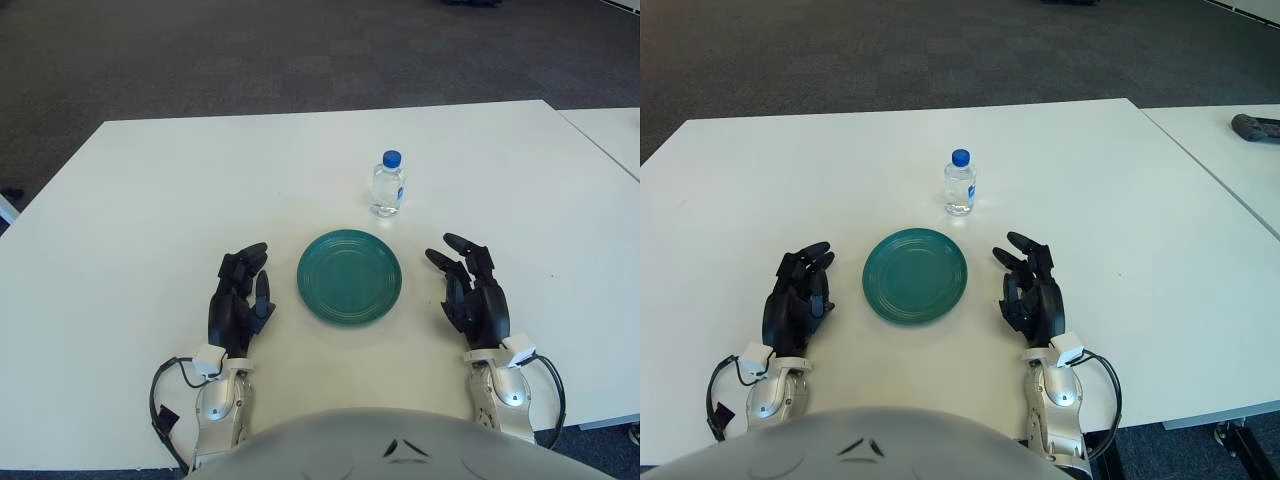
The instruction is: Put the bottle into the plate.
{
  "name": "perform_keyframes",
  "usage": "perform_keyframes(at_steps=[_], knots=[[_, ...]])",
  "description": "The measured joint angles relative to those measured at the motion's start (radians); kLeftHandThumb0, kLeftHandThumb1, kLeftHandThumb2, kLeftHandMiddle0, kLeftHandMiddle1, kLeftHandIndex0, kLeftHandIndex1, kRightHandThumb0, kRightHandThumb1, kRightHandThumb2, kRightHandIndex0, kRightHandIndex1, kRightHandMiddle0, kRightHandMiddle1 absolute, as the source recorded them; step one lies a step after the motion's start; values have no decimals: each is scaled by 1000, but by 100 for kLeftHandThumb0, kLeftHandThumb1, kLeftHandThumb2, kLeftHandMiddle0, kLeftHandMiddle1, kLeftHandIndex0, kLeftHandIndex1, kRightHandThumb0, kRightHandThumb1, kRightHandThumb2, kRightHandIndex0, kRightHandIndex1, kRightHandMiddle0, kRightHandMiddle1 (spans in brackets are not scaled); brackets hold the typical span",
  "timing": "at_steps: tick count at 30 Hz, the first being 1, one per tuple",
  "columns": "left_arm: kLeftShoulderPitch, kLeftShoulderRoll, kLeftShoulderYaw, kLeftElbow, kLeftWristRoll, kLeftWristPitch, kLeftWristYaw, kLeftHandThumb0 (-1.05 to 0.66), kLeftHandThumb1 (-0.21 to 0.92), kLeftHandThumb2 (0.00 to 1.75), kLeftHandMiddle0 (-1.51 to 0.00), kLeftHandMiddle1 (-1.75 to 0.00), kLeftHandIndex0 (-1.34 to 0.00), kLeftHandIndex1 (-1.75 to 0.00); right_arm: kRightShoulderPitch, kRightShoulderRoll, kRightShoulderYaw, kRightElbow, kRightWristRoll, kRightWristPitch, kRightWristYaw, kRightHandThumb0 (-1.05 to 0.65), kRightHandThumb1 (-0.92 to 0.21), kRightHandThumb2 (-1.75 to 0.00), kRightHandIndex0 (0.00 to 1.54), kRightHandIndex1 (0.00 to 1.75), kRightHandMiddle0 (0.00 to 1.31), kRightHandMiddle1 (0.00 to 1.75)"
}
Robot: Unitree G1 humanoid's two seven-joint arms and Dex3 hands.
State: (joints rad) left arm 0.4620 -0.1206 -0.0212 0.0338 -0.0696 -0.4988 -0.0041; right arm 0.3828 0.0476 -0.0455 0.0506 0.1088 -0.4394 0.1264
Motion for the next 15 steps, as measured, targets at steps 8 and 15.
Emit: perform_keyframes(at_steps=[8, 15], knots=[[4, -1, -3, -3, 2, 0, 1, -65, 92, 66, -60, -90, -24, -109, 0, -1, -1, -1, 0, 3, -1, -63, -92, -63, 54, 68, 9, 100], [6, -1, -7, -3, 3, 0, 1, -64, 92, 68, -60, -90, -22, -108, -15, -9, -10, -2, 1, 27, -11, -64, -92, -59, 46, 58, 7, 98]])
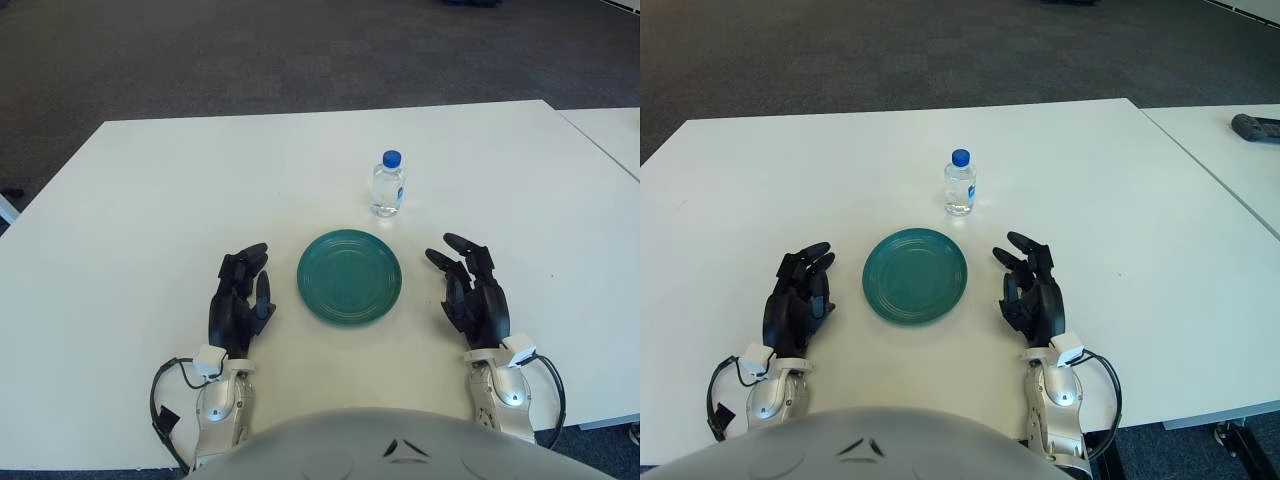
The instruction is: Put the bottle into the plate.
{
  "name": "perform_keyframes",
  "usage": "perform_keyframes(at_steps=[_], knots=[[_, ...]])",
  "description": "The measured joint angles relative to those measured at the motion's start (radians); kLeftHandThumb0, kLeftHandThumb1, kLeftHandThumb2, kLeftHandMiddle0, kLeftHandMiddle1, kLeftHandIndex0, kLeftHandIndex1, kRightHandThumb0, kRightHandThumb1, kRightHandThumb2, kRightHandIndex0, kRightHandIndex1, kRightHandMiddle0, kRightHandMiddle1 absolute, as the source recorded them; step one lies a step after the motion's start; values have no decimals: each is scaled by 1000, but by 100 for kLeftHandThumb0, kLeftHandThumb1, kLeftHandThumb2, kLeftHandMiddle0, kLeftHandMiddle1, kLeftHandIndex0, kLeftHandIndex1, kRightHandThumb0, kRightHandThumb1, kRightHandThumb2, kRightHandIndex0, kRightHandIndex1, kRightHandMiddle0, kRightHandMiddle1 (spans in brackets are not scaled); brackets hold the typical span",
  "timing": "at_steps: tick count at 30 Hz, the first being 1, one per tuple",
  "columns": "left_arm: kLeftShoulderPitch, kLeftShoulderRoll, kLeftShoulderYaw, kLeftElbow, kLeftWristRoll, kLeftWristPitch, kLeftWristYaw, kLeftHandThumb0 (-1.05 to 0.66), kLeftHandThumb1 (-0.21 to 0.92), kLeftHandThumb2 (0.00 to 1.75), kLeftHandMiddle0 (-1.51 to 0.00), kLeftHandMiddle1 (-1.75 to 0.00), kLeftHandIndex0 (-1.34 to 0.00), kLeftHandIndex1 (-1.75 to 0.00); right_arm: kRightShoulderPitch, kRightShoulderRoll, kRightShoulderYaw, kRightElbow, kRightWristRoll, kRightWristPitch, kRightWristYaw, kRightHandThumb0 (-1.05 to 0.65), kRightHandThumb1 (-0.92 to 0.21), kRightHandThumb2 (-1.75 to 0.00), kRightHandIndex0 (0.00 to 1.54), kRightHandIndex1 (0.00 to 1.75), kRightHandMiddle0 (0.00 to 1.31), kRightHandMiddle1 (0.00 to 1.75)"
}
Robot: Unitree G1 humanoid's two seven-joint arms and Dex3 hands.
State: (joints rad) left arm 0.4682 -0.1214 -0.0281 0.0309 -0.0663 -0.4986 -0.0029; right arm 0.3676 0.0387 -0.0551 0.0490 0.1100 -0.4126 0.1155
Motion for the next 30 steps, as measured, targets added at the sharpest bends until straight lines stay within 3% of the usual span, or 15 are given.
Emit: perform_keyframes(at_steps=[13, 18, 24, 30], knots=[[2, -4, -6, 2, 4, -5, 3, -65, 92, 67, -60, -90, -24, -108, -78, -39, -10, 26, -16, 84, -16, -67, -92, -50, 41, 38, 3, 95], [1, -6, -6, 9, 5, -13, 6, -64, 92, 66, -60, -90, -27, -109, -145, -64, -12, 55, -22, 122, -17, -66, -92, -46, 40, 31, 0, 92], [-11, -12, -10, 18, 9, -14, 9, -65, 92, 68, -60, -89, -27, -108, -262, -109, -14, 114, -62, 178, -27, -78, -92, -42, 23, 17, 0, 60], [-18, -14, -13, 23, 16, -16, 16, -68, 92, 68, -59, -88, -27, -107, -331, -198, 40, 151, -213, 204, -34, -98, -92, -49, 5, 4, 0, 17]])
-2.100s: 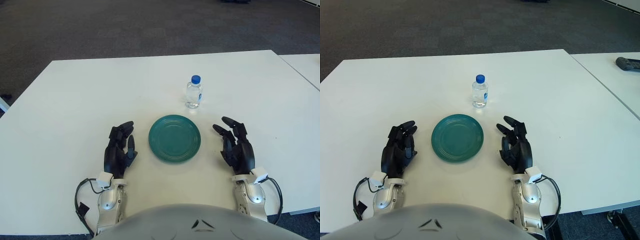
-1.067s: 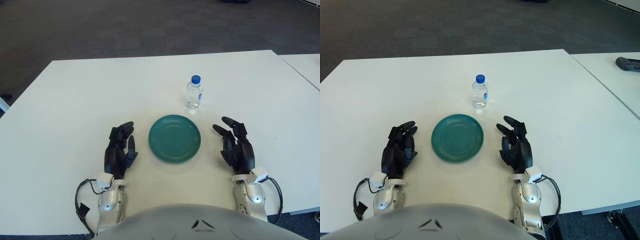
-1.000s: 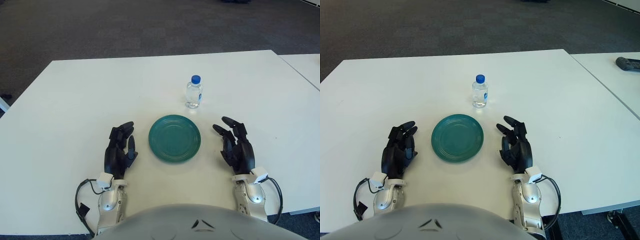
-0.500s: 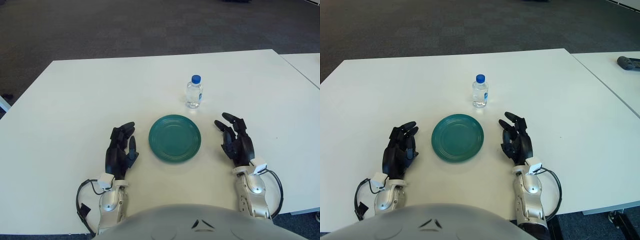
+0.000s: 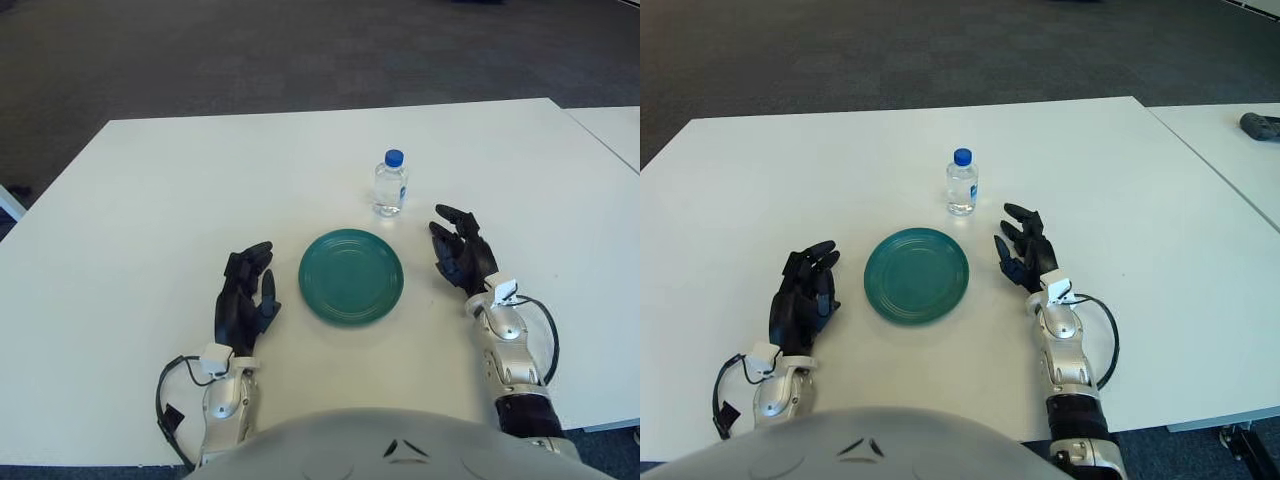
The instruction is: Put the bottle into the plate.
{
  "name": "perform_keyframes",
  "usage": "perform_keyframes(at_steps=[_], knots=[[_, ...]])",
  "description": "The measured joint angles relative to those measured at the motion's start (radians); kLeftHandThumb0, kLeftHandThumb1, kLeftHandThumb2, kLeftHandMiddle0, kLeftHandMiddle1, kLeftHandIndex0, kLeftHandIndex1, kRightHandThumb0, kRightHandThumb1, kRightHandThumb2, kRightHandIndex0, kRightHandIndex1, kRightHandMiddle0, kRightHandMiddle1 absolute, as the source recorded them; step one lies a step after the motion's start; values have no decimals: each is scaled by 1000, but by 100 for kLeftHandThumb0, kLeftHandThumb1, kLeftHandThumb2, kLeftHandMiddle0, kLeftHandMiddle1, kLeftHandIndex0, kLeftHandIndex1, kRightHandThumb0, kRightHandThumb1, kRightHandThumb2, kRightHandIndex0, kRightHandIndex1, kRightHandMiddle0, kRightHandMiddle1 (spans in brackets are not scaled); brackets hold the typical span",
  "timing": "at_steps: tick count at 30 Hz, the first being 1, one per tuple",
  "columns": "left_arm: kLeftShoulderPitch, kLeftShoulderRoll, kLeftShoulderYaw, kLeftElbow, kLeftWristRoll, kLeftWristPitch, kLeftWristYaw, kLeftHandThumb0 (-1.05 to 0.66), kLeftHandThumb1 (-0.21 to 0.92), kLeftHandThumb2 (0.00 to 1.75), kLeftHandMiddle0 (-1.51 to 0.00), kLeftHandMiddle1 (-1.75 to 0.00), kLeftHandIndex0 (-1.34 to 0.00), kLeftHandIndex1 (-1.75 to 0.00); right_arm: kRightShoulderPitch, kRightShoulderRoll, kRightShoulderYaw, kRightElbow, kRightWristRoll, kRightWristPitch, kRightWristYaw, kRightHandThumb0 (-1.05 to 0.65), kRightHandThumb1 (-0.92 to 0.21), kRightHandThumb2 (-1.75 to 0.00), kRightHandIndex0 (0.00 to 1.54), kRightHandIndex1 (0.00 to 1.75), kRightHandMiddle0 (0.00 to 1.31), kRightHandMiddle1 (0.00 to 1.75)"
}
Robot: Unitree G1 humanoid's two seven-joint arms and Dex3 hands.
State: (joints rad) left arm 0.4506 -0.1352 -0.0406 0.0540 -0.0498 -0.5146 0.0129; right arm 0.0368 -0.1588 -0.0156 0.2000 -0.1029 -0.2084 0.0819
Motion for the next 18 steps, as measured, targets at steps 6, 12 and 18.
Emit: perform_keyframes(at_steps=[6, 12, 18], knots=[[-2, 0, -3, 4, 14, 1, 15, -67, 92, 66, -58, -87, -27, -109, -146, -100, 53, 121, -109, 35, 22, -104, -92, -50, 0, 0, 0, 2], [-5, 0, -12, 7, 23, 2, 36, -67, 92, 64, -59, -89, -28, -110, -282, -146, 102, 240, -164, 39, 38, -105, -92, -53, 0, 0, 0, 0], [-5, 2, -24, 6, 24, 3, 45, -67, 92, 63, -62, -91, -32, -113, -338, -155, 155, 287, -215, 35, 31, -105, -92, -55, 0, 0, 0, 0]])
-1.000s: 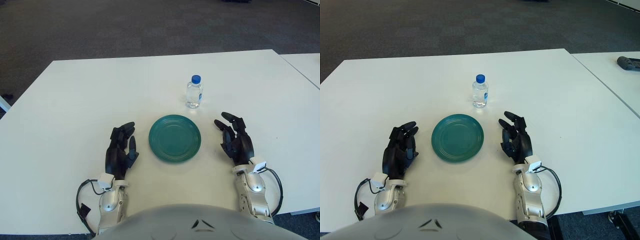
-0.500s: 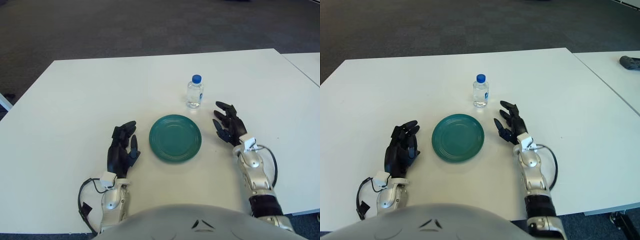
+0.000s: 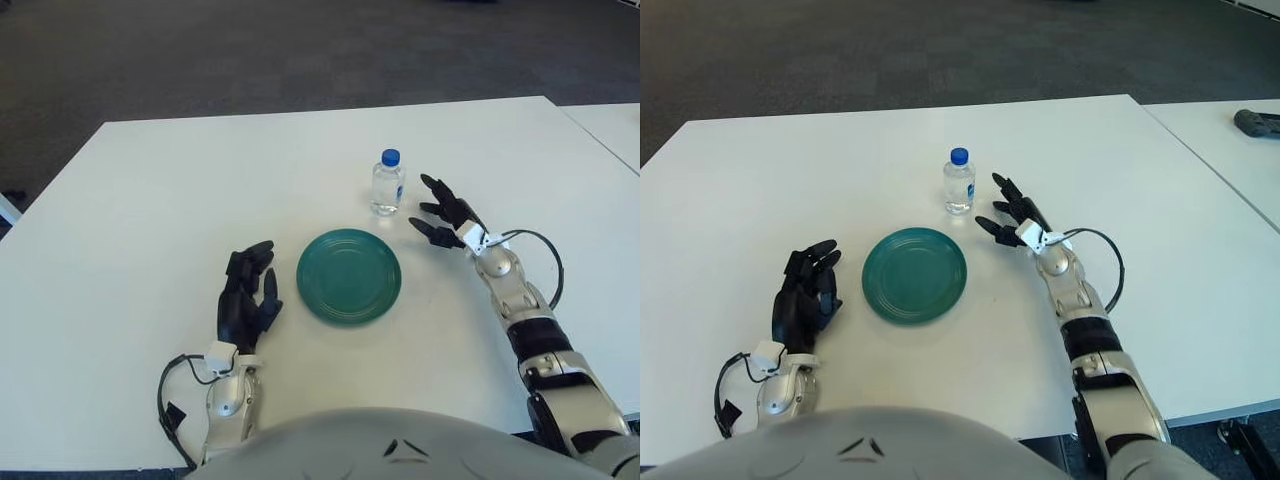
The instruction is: Put the bottle into the plate.
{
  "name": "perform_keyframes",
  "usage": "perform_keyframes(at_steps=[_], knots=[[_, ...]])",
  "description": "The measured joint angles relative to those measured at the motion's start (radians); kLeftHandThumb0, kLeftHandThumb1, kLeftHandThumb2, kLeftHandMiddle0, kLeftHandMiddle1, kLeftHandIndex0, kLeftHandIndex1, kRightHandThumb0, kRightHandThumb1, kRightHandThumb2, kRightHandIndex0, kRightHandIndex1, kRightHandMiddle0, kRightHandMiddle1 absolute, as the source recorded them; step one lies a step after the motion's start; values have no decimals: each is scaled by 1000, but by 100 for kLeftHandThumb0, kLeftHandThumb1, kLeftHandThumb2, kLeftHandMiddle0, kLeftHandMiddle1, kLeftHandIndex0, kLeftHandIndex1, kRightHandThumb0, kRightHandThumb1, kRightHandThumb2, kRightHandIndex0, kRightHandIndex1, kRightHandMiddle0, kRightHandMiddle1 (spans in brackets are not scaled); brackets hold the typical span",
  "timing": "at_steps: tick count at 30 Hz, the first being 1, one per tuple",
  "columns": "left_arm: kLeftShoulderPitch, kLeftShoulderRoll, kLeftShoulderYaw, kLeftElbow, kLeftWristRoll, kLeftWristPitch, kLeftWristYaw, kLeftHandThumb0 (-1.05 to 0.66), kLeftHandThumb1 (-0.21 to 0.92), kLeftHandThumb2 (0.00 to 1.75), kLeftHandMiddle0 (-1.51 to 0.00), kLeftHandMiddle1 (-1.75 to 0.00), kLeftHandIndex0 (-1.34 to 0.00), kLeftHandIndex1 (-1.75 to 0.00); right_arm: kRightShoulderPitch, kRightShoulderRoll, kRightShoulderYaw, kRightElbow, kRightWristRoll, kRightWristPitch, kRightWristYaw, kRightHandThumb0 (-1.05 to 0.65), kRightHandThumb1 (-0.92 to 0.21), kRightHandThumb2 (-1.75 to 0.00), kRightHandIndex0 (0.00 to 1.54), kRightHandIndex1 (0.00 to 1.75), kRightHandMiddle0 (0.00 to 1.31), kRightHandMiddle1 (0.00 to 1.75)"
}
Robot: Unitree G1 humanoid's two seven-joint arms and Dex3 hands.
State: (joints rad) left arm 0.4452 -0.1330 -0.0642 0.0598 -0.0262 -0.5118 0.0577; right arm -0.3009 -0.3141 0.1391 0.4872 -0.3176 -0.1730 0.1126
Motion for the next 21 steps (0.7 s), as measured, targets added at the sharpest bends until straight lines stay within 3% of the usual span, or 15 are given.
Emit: perform_keyframes(at_steps=[10, 21], knots=[[2, 5, -30, 3, 14, -9, 7, -69, 92, 65, -59, -88, -38, -116, -31, -14, 57, 20, -34, 1, 9, -105, -92, -58, 0, 0, 0, 0], [9, 8, -51, 0, 22, -15, 14, -74, 92, 69, -57, -85, -35, -115, -45, -17, 69, 32, -22, -2, 55, -105, -92, -61, 0, 0, 0, 0]])
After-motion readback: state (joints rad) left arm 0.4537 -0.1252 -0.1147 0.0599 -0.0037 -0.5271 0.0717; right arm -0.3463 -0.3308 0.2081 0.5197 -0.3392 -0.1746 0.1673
